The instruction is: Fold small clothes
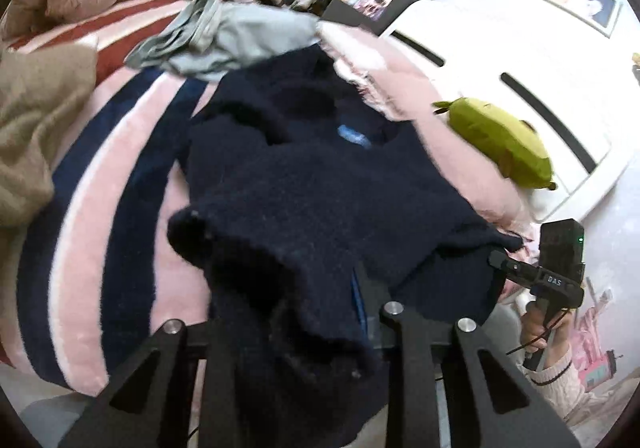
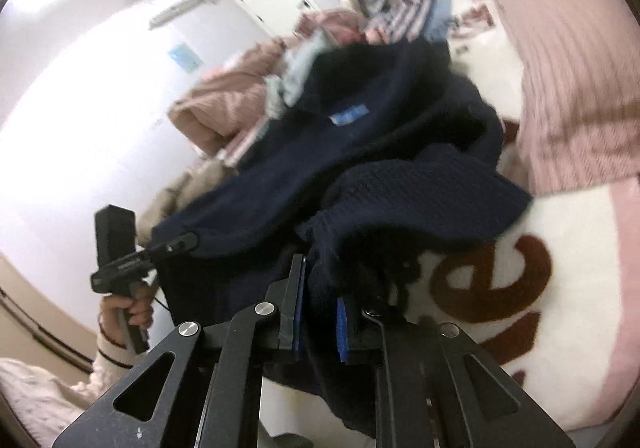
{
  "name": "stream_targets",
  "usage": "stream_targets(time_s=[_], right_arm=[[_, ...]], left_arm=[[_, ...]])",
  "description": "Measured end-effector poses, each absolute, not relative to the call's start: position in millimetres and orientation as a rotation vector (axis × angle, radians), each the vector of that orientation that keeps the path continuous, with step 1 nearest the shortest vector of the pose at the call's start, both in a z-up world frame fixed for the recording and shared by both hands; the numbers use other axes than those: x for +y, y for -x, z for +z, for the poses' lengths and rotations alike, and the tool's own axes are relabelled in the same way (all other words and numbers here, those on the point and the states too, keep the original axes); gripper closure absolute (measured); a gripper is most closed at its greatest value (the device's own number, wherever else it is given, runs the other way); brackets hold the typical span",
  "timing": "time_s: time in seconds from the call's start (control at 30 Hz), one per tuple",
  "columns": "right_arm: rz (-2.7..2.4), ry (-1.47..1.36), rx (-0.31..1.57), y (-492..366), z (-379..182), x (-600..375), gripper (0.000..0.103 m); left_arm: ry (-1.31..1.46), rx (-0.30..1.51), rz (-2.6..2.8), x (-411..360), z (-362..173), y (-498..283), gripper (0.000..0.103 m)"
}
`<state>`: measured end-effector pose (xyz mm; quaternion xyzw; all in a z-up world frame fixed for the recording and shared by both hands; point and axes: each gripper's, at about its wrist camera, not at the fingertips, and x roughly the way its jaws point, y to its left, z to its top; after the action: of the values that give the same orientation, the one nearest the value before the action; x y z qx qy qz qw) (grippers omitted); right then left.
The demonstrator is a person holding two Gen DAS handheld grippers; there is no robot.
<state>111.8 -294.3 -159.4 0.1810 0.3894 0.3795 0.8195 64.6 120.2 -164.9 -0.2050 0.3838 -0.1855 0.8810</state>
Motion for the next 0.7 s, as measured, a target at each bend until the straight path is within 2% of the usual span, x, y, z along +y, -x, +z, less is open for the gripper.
stream_targets(time_s=[0.2,0.43,0.7], right_arm=[[0.85,-0.4,0.735,-84.7,-124.7,-306.2,0.098],[0.884,-0.373,0.712,-64.8,-109.3,-291.6,0.099],[0.842,-0.347,0.65,-73.4,-71.7,-292.1,0.099]], left_arm=[[0.405,0.734,-0.445,109.5,-133.0,-34.6,0.08],[0.404,0.66,-0.474,108.4,-97.9,-1.2,0.084],[0.362,0.573,-0.434,114.7,-63.1,-18.7,0.085]])
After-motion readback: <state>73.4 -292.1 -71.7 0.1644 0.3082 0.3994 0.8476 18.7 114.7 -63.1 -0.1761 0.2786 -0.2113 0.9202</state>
